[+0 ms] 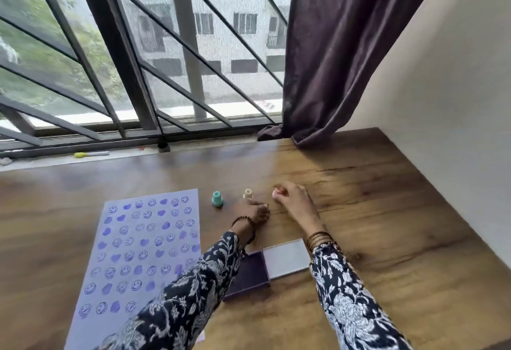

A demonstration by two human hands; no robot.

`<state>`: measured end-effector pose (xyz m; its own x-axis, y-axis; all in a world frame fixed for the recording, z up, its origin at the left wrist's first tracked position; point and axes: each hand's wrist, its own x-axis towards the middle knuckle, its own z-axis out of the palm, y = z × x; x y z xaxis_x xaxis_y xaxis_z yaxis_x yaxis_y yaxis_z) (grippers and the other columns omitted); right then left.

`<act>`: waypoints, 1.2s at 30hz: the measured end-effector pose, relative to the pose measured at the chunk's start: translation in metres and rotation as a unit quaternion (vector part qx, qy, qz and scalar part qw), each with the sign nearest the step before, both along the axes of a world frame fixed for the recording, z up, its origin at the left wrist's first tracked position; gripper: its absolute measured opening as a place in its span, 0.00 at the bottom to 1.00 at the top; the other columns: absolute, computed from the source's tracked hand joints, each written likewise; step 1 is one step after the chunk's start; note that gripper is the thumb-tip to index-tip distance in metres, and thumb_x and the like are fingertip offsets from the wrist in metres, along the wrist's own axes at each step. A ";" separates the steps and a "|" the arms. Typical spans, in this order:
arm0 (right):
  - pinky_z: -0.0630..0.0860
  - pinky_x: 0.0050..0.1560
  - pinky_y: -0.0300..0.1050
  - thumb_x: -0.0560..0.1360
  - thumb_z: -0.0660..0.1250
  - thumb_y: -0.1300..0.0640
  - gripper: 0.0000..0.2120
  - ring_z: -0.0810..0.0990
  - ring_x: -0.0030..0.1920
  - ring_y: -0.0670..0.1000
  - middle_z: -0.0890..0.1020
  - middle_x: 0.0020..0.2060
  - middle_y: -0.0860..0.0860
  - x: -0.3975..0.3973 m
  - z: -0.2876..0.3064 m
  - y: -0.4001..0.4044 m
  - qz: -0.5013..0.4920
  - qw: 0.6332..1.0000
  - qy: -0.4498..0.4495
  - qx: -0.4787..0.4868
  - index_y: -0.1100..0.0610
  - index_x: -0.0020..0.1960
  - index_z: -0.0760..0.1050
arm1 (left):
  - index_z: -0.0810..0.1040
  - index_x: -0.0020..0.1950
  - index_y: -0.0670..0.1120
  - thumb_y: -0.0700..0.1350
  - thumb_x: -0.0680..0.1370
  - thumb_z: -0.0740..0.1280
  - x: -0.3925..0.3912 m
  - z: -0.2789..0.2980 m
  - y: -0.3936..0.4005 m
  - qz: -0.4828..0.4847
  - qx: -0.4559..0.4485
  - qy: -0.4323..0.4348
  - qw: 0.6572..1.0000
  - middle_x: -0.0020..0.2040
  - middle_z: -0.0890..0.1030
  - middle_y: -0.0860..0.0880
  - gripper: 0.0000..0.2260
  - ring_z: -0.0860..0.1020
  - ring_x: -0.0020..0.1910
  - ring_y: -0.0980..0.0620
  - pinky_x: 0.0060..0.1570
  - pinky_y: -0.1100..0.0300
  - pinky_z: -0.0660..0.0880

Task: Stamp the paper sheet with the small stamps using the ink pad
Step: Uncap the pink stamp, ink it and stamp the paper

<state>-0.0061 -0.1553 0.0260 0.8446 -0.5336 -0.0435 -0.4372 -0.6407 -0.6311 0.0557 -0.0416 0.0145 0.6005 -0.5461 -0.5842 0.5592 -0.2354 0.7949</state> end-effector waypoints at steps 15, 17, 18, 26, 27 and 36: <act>0.79 0.42 0.33 0.73 0.66 0.63 0.05 0.82 0.41 0.46 0.84 0.39 0.51 -0.070 0.024 0.086 -0.061 0.876 -0.265 0.399 0.56 0.46 0.80 | 0.82 0.41 0.45 0.35 0.73 0.67 -0.041 0.029 0.084 0.018 -0.167 -0.057 0.984 0.34 0.85 0.47 0.07 0.82 0.34 0.56 0.36 0.67 0.80; 0.78 0.40 0.33 0.73 0.67 0.63 0.05 0.82 0.39 0.45 0.85 0.36 0.50 -0.070 0.027 0.103 -0.080 0.871 -0.280 0.395 0.56 0.44 0.80 | 0.81 0.40 0.45 0.36 0.73 0.67 -0.042 0.037 0.096 0.003 -0.156 -0.098 0.983 0.36 0.82 0.46 0.06 0.81 0.32 0.59 0.36 0.69 0.79; 0.78 0.39 0.32 0.73 0.66 0.63 0.05 0.82 0.38 0.44 0.85 0.35 0.49 -0.069 0.028 0.111 -0.093 0.868 -0.287 0.393 0.58 0.44 0.80 | 0.81 0.40 0.45 0.36 0.73 0.67 -0.041 0.040 0.102 -0.008 -0.156 -0.124 0.980 0.36 0.81 0.46 0.05 0.80 0.32 0.60 0.36 0.70 0.79; 0.79 0.30 0.34 0.77 0.60 0.60 0.19 0.82 0.28 0.43 0.84 0.27 0.49 -0.071 0.029 0.160 -0.230 0.684 -0.325 0.611 0.59 0.31 0.82 | 0.78 0.48 0.40 0.38 0.72 0.67 -0.019 0.034 0.131 -0.120 0.063 -0.528 0.838 0.46 0.81 0.41 0.06 0.79 0.45 0.46 0.42 0.65 0.69; 0.79 0.30 0.34 0.77 0.59 0.62 0.20 0.82 0.28 0.43 0.84 0.27 0.50 -0.075 0.028 0.163 -0.234 0.664 -0.327 0.630 0.59 0.30 0.82 | 0.77 0.50 0.41 0.39 0.72 0.66 -0.016 0.029 0.133 -0.157 0.103 -0.553 0.812 0.50 0.81 0.42 0.08 0.78 0.49 0.45 0.44 0.61 0.71; 0.81 0.35 0.35 0.76 0.60 0.67 0.09 0.84 0.34 0.44 0.86 0.33 0.52 -0.103 0.013 0.172 -0.262 0.700 -0.303 0.591 0.62 0.44 0.79 | 0.67 0.67 0.47 0.47 0.75 0.63 -0.013 -0.006 0.153 -0.252 0.150 -0.565 0.771 0.64 0.74 0.45 0.21 0.69 0.63 0.45 0.61 0.55 0.67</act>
<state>-0.1089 0.0166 0.0394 0.6015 -0.6707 -0.4340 0.1616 0.6342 -0.7561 0.0430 0.1116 0.0085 0.5740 -0.8187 0.0119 -0.6739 -0.4642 0.5748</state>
